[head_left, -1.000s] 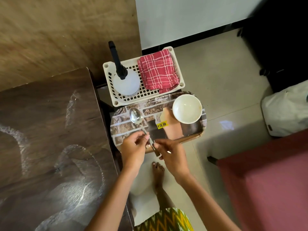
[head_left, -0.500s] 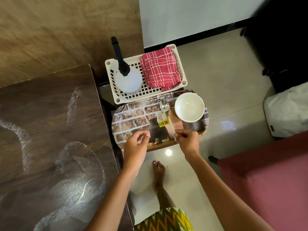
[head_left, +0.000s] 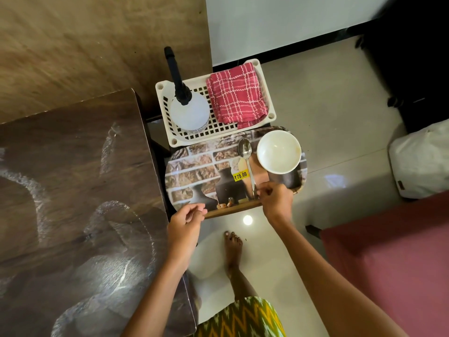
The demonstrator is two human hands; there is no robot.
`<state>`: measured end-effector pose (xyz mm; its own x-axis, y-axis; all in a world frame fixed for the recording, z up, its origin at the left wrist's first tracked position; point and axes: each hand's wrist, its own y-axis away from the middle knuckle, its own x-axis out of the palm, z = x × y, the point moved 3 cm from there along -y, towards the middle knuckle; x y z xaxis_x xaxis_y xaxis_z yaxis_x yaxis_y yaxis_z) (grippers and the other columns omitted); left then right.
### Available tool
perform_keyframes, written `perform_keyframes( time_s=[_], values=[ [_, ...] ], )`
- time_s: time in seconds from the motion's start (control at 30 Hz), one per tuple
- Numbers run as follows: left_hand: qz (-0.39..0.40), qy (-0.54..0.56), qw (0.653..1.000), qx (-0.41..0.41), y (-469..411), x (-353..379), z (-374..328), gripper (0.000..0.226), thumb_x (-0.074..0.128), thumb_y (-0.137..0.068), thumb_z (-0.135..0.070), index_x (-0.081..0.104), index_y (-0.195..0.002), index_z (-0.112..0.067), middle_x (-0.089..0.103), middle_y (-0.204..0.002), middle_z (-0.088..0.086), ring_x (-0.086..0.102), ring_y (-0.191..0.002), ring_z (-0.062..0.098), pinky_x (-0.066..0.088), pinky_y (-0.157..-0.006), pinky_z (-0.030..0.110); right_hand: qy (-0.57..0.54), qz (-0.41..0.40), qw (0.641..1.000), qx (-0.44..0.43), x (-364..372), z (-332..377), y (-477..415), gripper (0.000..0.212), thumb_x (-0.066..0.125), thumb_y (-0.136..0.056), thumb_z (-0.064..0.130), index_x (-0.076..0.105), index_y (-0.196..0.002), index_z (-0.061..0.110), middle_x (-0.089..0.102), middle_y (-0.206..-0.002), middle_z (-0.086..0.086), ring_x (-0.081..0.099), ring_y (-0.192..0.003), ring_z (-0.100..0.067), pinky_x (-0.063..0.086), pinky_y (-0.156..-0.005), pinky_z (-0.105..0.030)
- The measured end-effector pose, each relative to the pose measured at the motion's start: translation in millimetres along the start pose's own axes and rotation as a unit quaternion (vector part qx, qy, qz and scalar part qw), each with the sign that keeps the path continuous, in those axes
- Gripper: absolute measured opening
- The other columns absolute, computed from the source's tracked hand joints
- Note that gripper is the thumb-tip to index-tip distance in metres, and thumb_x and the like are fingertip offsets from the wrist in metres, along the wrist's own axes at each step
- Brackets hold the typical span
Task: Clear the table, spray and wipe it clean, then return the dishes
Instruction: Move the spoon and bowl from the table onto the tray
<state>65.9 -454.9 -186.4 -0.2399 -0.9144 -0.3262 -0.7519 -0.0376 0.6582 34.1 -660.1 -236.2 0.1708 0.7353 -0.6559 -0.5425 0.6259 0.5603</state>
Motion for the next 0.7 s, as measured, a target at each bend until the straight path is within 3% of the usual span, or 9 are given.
perform_keyframes(
  time_s=[0.2,0.3,0.43,0.57,0.7],
  values=[
    [0.000,0.021,1.000,0.002,4.4,-9.1,-2.9,0.014,0.052,-0.095,-0.010,0.065,-0.098,-0.012,0.068,-0.086,-0.002,0.063,-0.079,0.004,0.048,-0.080,0.022,0.029,-0.003,0.997,-0.072,1.6,16.5,25.0,0.016,0.056,-0.089,0.004,0.067,-0.101,0.005,0.067,-0.093,-0.009,0.061,-0.083,-0.025,0.056,-0.076,-0.036],
    [-0.008,0.037,0.999,0.009,8.1,-27.9,-5.5,0.014,0.051,-0.095,-0.012,0.065,-0.099,-0.015,0.069,-0.088,-0.004,0.064,-0.083,0.006,0.048,-0.084,0.026,0.028,0.003,0.992,-0.121,4.5,36.9,48.6,0.020,0.055,-0.090,0.006,0.067,-0.106,0.006,0.068,-0.103,-0.010,0.063,-0.092,-0.025,0.053,-0.082,-0.036],
    [-0.029,0.061,0.997,0.025,18.2,-68.1,-8.0,0.018,0.051,-0.095,-0.013,0.064,-0.088,-0.023,0.069,-0.083,-0.008,0.064,-0.083,0.008,0.048,-0.082,0.028,0.031,0.001,0.982,-0.186,12.1,77.3,81.0,0.016,0.053,-0.089,0.004,0.068,-0.095,0.004,0.067,-0.097,-0.010,0.062,-0.086,-0.025,0.051,-0.078,-0.036],
    [-0.062,0.077,0.994,0.038,34.9,-124.6,6.5,0.018,0.052,-0.095,-0.012,0.064,-0.087,-0.023,0.069,-0.084,-0.007,0.066,-0.084,0.010,0.050,-0.080,0.028,0.027,-0.002,0.970,-0.243,36.6,119.6,124.8,0.019,0.055,-0.090,0.011,0.065,-0.105,0.007,0.067,-0.104,-0.009,0.062,-0.092,-0.025,0.050,-0.082,-0.035],
    [-0.096,0.095,0.990,0.029,52.0,-198.1,49.4,0.017,0.053,-0.094,-0.010,0.064,-0.086,-0.022,0.069,-0.079,-0.006,0.065,-0.076,0.007,0.049,-0.076,0.027,0.018,0.015,0.961,-0.274,88.2,149.4,187.6,0.018,0.056,-0.090,0.011,0.066,-0.104,0.008,0.066,-0.099,-0.006,0.062,-0.084,-0.018,0.045,-0.078,-0.021]
  ],
)
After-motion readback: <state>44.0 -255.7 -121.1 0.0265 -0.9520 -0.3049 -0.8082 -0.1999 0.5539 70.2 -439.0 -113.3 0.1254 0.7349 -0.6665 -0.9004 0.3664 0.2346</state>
